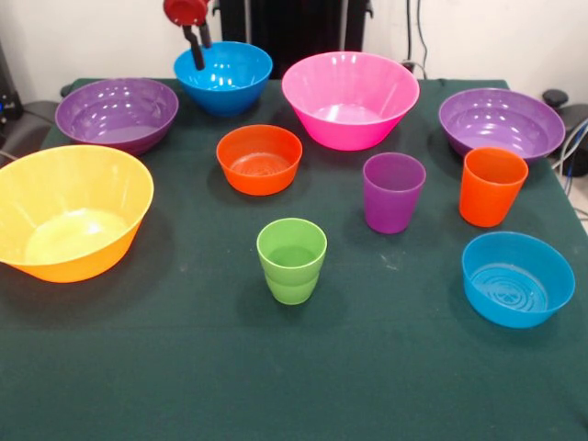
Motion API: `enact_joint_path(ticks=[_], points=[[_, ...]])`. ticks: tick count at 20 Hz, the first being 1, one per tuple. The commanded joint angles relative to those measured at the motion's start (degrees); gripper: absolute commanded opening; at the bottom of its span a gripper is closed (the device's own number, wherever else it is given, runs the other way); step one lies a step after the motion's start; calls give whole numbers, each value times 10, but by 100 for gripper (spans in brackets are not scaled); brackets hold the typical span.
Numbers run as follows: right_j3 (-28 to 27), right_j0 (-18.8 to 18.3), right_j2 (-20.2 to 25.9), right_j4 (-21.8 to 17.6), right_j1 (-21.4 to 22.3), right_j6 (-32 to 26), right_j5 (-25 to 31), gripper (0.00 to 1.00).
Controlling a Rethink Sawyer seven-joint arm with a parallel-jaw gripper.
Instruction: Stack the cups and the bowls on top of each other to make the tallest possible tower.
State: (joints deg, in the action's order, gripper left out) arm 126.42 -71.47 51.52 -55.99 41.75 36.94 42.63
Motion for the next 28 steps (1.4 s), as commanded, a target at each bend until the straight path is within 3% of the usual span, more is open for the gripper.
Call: enact_joint_path(ticks=[1, 7, 28], points=[[-52, 18, -48, -86, -65, -89, 19, 100], [-71, 35, -89, -131, -100, -29, -6, 100], [-87, 61, -111, -138, -107, 21, -53, 100]])
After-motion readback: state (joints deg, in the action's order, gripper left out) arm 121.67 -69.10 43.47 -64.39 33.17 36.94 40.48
